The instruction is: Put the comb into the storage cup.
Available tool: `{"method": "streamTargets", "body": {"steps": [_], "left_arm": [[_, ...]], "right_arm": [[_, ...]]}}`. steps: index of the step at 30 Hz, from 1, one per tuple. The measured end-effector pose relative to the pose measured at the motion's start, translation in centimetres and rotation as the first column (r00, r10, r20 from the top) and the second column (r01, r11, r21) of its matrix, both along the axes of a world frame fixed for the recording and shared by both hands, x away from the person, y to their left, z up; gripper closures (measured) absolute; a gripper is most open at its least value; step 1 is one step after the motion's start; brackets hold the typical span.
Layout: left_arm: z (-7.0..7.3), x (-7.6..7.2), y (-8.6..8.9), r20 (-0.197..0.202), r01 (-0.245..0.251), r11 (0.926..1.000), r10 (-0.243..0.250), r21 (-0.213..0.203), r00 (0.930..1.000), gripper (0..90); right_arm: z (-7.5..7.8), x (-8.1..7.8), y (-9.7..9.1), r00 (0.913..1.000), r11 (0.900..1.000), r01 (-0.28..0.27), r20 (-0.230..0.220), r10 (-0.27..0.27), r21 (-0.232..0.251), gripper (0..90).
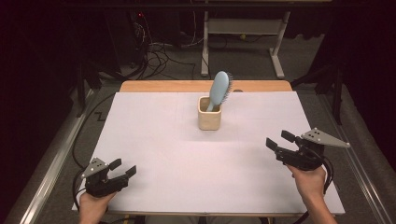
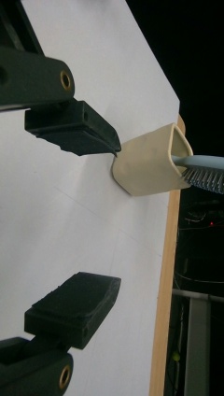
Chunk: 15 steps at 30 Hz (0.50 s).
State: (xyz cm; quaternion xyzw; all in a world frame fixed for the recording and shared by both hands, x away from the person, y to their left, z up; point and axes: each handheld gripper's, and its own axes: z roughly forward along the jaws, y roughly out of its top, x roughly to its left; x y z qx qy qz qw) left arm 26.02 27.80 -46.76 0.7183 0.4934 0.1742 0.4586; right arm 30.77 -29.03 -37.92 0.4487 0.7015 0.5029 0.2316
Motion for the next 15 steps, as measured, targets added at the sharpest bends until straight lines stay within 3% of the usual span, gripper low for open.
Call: {"method": "streamTargets", "body": {"steps": [15], "left_arm": [[0.1,-0.1,0.1,0.010,-0.006,1.0000,0.006,-0.006,0.9999,29.7]], "right_arm": [[-0.3,-1.3,-0.7,0.9997,0.9998,0.017,0.015,-0.017,0.015,28.8]]}}
